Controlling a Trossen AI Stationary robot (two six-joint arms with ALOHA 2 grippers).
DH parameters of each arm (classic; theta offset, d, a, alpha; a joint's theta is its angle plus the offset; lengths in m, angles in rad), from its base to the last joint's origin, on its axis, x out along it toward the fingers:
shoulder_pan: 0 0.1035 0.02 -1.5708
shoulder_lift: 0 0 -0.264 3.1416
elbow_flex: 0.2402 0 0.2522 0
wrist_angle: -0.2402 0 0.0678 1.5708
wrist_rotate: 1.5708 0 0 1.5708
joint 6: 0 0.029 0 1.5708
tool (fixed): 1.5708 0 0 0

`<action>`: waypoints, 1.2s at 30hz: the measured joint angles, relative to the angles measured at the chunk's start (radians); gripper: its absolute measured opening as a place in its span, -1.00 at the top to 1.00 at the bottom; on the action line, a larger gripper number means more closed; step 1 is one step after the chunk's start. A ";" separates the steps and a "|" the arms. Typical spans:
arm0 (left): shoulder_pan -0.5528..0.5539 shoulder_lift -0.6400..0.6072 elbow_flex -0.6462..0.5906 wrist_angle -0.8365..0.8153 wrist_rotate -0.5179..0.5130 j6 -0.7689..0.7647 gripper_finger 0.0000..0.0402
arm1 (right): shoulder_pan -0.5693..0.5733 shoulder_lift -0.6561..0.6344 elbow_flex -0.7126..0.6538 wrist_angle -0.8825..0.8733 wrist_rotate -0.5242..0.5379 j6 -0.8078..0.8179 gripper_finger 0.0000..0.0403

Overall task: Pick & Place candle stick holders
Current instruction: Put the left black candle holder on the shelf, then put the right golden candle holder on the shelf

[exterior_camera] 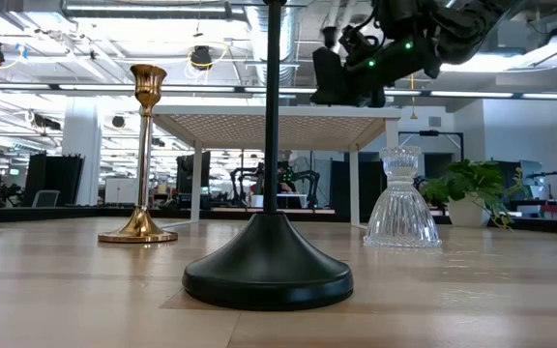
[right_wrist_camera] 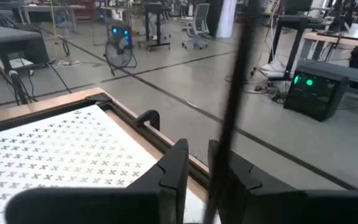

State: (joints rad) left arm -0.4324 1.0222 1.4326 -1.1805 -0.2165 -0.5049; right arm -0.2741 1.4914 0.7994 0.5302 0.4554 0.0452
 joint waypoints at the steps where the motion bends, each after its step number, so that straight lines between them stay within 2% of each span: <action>1: 0.000 0.000 0.000 0.000 0.000 0.000 0.60 | 0.002 0.000 0.000 -0.003 0.010 0.000 0.73; 7: 0.000 0.000 0.000 0.003 0.000 0.000 0.60 | 0.022 -0.017 0.000 -0.011 0.123 -0.048 0.73; 14: 0.000 0.000 0.000 0.004 0.000 0.000 0.60 | 0.048 -0.122 0.002 -0.109 0.124 -0.053 0.69; 17: 0.000 0.000 0.000 0.004 0.000 0.000 0.60 | 0.068 -0.171 0.002 -0.146 0.125 -0.047 0.59; 28: 0.000 0.000 0.000 0.004 0.001 0.000 0.60 | 0.183 -0.365 0.002 -0.348 0.121 -0.038 0.04; 32: 0.000 0.000 0.000 0.003 0.002 0.000 0.60 | 0.257 -0.431 0.002 -0.405 0.121 0.006 -0.03; 36: 0.000 0.000 0.000 0.003 0.002 0.000 0.60 | 0.346 -0.477 0.002 -0.443 0.119 0.043 -0.01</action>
State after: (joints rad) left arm -0.4324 1.0222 1.4326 -1.1770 -0.2146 -0.5053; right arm 0.0723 1.0147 0.8017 0.0869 0.5744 0.0882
